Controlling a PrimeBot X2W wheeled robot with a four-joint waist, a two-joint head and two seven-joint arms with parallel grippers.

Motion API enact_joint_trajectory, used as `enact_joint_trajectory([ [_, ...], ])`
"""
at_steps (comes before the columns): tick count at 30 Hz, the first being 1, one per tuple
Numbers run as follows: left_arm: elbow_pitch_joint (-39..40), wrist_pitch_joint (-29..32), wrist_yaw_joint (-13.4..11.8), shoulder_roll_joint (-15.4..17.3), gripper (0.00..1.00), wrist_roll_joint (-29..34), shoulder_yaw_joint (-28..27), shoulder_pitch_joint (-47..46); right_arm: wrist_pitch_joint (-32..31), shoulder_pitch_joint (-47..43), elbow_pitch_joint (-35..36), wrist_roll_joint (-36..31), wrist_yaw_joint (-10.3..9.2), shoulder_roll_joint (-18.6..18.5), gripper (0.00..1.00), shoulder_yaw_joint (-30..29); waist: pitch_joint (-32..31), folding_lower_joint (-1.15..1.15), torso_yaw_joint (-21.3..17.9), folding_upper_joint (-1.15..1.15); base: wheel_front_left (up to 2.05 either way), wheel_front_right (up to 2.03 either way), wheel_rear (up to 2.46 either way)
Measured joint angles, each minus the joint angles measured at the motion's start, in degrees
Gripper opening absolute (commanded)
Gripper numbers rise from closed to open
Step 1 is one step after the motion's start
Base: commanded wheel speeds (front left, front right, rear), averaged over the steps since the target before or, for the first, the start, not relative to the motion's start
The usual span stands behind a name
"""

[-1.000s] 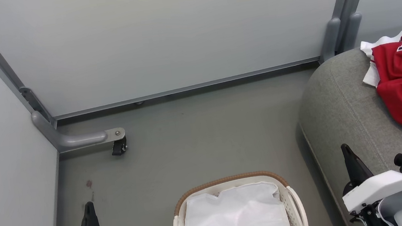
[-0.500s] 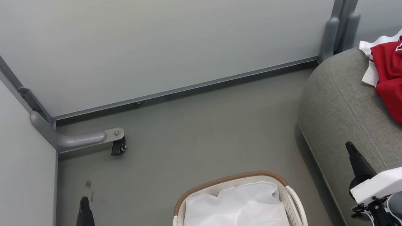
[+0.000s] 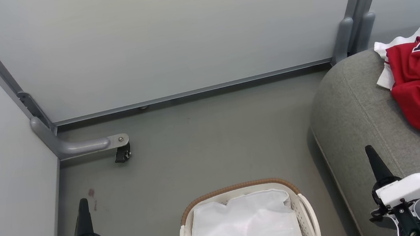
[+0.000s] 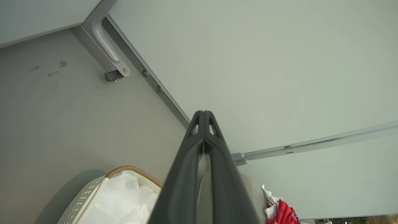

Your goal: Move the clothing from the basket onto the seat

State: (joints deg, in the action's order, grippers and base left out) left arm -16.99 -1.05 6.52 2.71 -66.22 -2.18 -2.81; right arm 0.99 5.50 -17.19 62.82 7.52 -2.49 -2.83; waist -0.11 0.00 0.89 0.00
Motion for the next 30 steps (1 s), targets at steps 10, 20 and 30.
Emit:
enact_joint_trajectory([
  [10, 0.5, 1.6, 0.0, 0.0, 0.00, -5.2, -1.0, -0.5, -1.5, 0.1, 0.6, 5.8, -0.01, 0.0, 0.00, -0.7, 0.0, 0.00, -0.1, 0.00, 0.00, 0.00, 0.00],
  [20, 1.2, 3.0, 0.3, 0.0, 0.00, -10.3, -1.7, -1.2, -3.0, 0.1, 1.2, 11.7, -0.01, -0.1, 0.00, -1.5, 0.1, 0.00, -0.3, 0.00, 0.00, 0.00, 0.00],
  [30, 1.6, 4.3, 0.5, 0.0, 0.00, -14.6, -2.5, -1.6, -4.2, 0.2, 1.8, 16.5, -0.01, -0.1, 0.00, -2.1, 0.1, 0.00, -0.5, 0.00, 0.00, 0.00, 0.00],
])
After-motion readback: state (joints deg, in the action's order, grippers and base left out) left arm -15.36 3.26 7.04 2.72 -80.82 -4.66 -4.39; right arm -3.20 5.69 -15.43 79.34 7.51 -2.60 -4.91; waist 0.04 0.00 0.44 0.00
